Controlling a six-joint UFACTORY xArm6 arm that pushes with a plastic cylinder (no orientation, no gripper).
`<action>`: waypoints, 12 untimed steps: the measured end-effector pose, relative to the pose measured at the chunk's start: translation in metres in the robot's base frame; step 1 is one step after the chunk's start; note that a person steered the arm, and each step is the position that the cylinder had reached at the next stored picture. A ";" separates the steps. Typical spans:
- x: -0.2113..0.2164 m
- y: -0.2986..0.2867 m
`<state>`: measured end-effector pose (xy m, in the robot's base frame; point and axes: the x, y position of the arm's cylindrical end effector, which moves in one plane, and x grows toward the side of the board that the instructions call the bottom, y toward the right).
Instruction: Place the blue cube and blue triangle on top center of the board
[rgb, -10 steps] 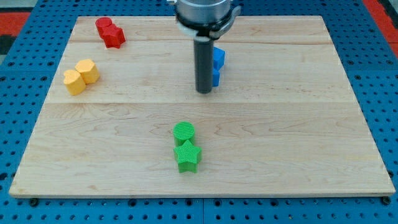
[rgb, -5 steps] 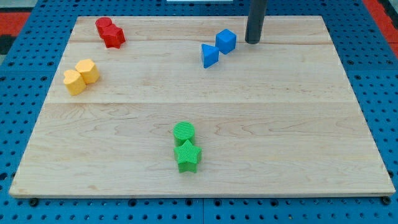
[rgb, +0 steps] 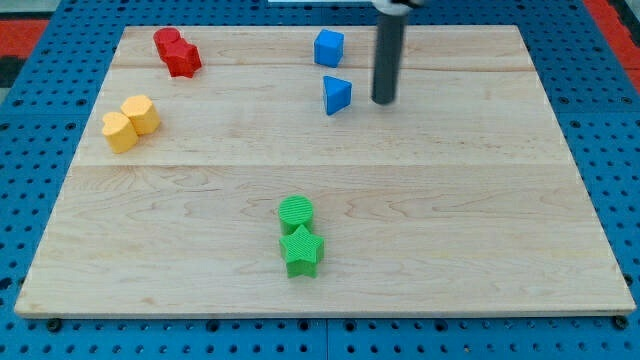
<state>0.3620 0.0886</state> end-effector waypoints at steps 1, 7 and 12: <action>0.027 -0.072; -0.045 -0.090; -0.054 -0.049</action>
